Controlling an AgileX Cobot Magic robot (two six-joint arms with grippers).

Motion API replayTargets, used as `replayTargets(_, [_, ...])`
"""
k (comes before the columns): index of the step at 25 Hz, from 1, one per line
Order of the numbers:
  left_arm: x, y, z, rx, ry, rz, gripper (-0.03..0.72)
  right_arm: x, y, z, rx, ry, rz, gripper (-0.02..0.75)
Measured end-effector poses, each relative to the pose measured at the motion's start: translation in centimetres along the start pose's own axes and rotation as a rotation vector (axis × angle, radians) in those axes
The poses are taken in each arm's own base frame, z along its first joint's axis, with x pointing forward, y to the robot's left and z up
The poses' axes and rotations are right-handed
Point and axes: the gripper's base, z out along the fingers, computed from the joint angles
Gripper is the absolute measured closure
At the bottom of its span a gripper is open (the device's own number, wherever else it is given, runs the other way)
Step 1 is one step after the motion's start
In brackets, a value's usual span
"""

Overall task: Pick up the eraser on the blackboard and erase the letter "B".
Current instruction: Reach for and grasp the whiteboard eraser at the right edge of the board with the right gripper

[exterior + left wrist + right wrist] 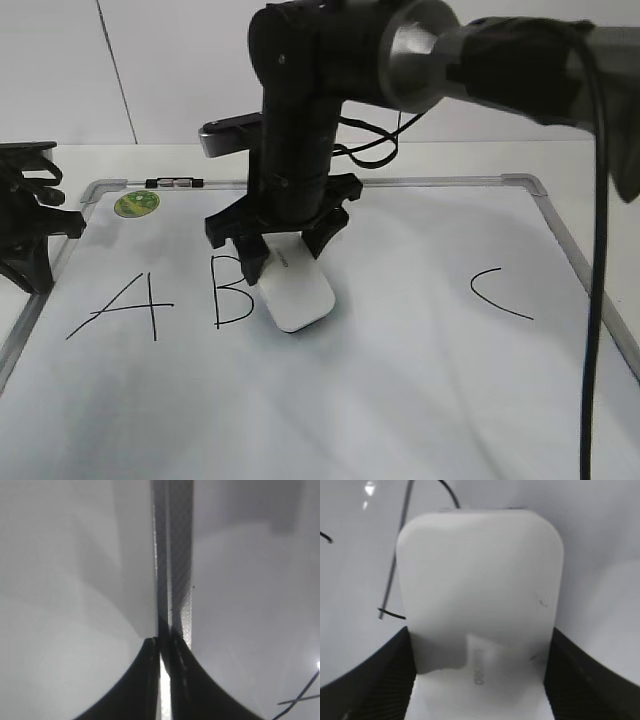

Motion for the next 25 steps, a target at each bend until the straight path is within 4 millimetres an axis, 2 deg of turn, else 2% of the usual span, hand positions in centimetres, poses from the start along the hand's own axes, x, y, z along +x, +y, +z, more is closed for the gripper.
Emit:
replayTargets(5, [0.0, 0.0, 0.0, 0.001, 0.002, 0.0, 0.669, -0.5, 1.3, 1.5, -0.004, 0.007, -0.034, 0.172])
replayTargets(9, [0.0, 0.0, 0.0, 0.0, 0.004, 0.0, 0.669, -0.8, 1.4, 1.8, -0.004, 0.009, -0.04, 0.172])
replayTargets(15, [0.0, 0.0, 0.0, 0.0, 0.004, 0.0, 0.669, -1.3, 1.4, 3.3, -0.004, 0.023, -0.052, 0.173])
replayTargets(25, [0.0, 0.0, 0.0, 0.002, 0.004, -0.001, 0.669, -1.4, 1.5, 3.3, -0.006, 0.023, -0.059, 0.173])
